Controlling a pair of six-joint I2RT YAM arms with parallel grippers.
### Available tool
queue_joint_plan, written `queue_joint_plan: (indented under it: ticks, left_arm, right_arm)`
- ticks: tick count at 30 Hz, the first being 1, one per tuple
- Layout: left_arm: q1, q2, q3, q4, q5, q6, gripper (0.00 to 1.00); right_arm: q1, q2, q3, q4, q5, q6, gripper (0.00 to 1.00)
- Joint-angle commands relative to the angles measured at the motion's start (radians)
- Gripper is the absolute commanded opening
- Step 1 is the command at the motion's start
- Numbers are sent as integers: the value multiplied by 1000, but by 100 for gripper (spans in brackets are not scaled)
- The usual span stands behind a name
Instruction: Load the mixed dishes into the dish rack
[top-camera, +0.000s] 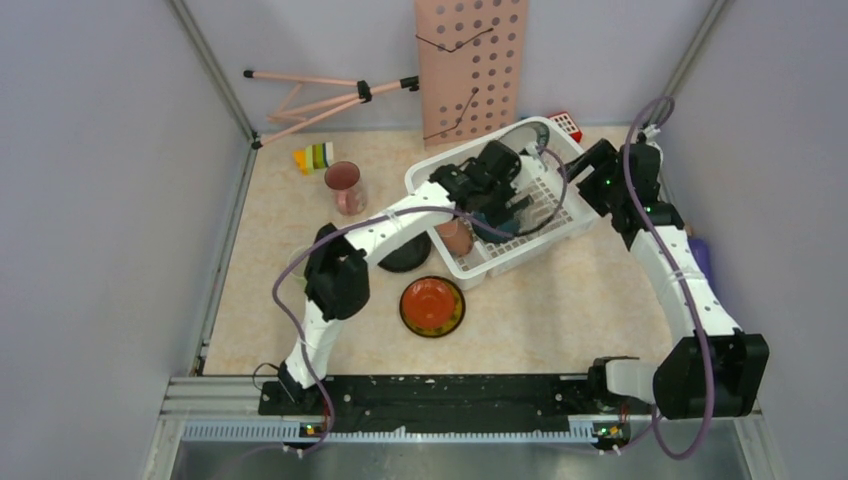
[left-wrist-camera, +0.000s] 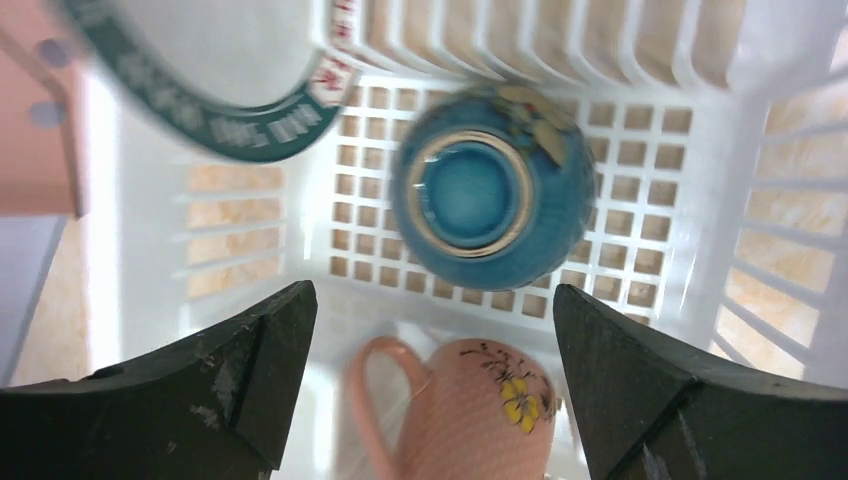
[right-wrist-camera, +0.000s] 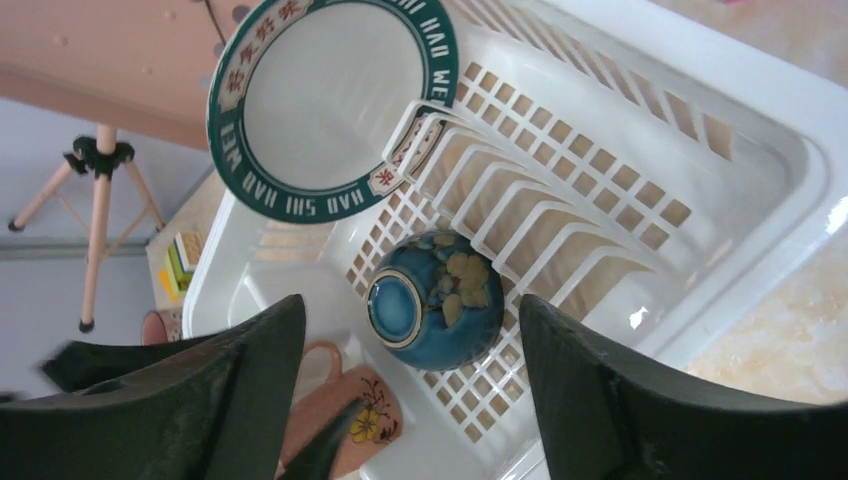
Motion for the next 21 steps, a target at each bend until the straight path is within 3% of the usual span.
queue_joint_plan:
  ticks: [1,4,9,14,21]
  left_arm:
    - [59,-262,-65,185,45,-226,93]
    - [115,-357,-132,204,53,-329,93]
    - [228,-564,-380,321,63,-495,93]
    - [323,-728,-572,338,76,-614,93]
    - [369,-858,-819,335,-59,-770,94]
  right_arm:
    - [9,74,93,31,-117,-90,69]
    - [67,170,185,-44,-124,-159,63]
    - [182,295,291,-150,-54,-245,35]
    - [251,424,393,-308,9,-411,27]
    - [312,508,374,-329,192,-422,31]
